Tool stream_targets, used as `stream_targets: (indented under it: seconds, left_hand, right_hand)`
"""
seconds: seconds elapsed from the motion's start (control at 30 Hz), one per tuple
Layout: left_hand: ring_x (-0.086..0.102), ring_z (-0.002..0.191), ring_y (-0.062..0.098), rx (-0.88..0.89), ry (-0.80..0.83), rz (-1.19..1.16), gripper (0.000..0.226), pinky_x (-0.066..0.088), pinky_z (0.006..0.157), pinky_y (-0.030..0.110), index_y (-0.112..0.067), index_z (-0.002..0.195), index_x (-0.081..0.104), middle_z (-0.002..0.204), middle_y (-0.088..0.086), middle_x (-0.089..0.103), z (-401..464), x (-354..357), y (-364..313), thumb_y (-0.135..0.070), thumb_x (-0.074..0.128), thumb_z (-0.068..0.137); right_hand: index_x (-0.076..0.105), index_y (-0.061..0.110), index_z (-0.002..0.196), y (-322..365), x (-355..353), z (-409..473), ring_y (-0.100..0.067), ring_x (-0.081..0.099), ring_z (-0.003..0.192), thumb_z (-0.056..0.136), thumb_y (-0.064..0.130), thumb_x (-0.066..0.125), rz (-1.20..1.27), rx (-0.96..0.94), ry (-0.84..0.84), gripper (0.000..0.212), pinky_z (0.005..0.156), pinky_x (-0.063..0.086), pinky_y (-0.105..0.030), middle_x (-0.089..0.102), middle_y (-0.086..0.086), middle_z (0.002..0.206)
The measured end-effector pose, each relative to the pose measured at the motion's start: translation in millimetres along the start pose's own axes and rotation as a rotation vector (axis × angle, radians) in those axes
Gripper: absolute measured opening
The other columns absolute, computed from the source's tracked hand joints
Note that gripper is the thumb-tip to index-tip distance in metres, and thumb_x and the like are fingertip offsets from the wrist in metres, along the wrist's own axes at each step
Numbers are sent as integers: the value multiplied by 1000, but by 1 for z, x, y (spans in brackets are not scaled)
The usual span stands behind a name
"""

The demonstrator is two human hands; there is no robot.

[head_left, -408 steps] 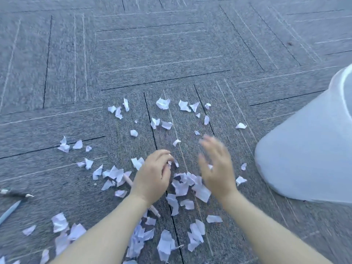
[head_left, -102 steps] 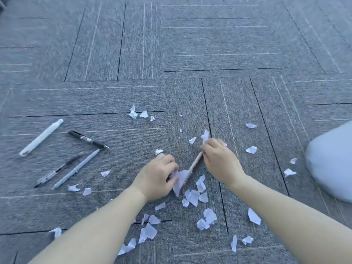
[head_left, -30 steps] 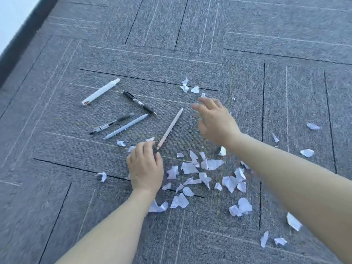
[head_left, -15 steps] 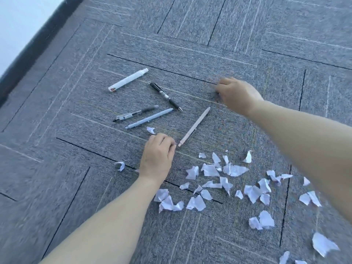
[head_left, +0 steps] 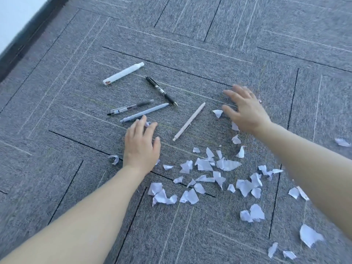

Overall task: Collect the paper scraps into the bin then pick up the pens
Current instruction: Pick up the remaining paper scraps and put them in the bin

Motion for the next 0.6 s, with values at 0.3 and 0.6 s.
stream_targets:
  seconds: [0.3, 0.6]
  left_hand:
    - [52, 109, 13, 328, -9, -331, 33, 49, 93, 41, -8, 111, 65, 110, 4, 64, -58, -9, -1, -10, 40, 90]
    - [10, 146, 26, -273, -62, -147, 65, 12, 116, 55, -22, 145, 30, 158, 7, 19, -73, -4, 41, -55, 24, 90]
  right_hand:
    - [51, 19, 138, 25, 23, -90, -8, 36, 136, 97, 27, 47, 47, -400, 144, 41, 112, 26, -32, 46, 4, 146]
    - [32, 35, 147, 44, 33, -77, -18, -1, 150, 95, 53, 39, -39, -239, 143, 56, 118, 6, -49, 16, 8, 161]
Point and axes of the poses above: each hand's wrist, its own z-axis towards the middle knuckle, its own x-axis out of the palm, y = z × x, the point moved 1 cm from there along z, towards the middle knuckle
